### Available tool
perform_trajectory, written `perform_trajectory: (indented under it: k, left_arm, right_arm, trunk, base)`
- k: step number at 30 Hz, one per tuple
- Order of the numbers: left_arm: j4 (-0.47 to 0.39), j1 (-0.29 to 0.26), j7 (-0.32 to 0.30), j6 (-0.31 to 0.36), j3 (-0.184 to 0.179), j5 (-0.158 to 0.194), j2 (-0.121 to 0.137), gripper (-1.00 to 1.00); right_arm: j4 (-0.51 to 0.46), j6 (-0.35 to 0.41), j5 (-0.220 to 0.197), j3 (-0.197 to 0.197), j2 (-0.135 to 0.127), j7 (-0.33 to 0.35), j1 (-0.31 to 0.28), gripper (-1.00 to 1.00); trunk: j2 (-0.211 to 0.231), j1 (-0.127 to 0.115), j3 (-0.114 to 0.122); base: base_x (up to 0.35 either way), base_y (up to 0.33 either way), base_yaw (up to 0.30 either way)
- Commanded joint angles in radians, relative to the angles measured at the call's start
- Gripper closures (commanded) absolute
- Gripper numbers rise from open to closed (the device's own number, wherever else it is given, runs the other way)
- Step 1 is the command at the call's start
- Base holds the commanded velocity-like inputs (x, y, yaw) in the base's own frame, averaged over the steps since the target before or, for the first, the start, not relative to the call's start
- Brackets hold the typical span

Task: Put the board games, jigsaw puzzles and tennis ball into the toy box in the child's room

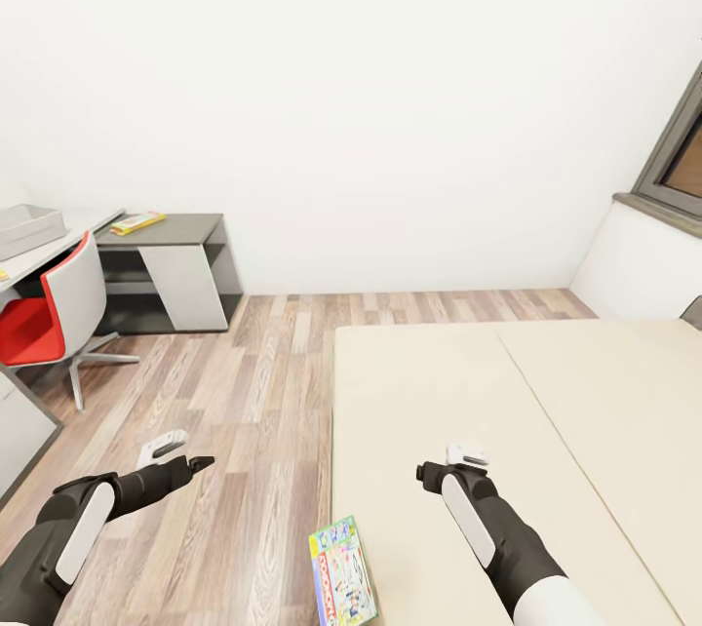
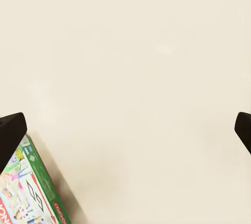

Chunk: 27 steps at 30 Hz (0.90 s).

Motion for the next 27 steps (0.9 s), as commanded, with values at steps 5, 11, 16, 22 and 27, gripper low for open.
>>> perform_trajectory:
  k: [5,11,16,22,27]
  left_arm:
    - [-0.001,-0.001,-0.004,0.006,0.002,-0.001,-0.001,-1.0]
    - [-0.001,-0.001,-0.004,0.006,0.0,-0.001,-0.002,-1.0]
    - [-0.001,-0.001,-0.004,-0.001,-0.045,-0.001,-0.001,-1.0]
    - [-0.001,-0.001,-0.004,-0.037,-0.076,-0.001,0.0,-1.0]
    - [0.001,-0.001,-0.003,-0.044,-0.083,-0.002,0.001,-1.0]
  right_arm:
    - [-0.003,0.002,-0.011,0.004,0.0,-0.009,-0.001,-1.0]
    - [-0.004,0.002,-0.011,0.006,0.0,-0.009,-0.001,-1.0]
    - [-0.005,0.002,-0.011,0.006,0.0,-0.01,-0.001,-1.0]
    - [-0.008,0.002,-0.011,0.006,0.0,-0.01,-0.001,-1.0]
    - [-0.01,0.003,-0.011,0.006,0.0,-0.009,-0.001,-1.0]
  trunk:
    - [-0.002,0.001,0.006]
    - [-0.002,0.001,0.016]
    - [-0.002,0.001,0.024]
    - [-0.002,0.001,0.034]
    - [-0.002,0.001,0.042]
  base:
    - [0.0,0.0,0.0]
    - [0.0,0.0,0.0]
    - [0.0,0.0,0.0]
    - [0.0,0.0,0.0]
    - [0.0,0.0,0.0]
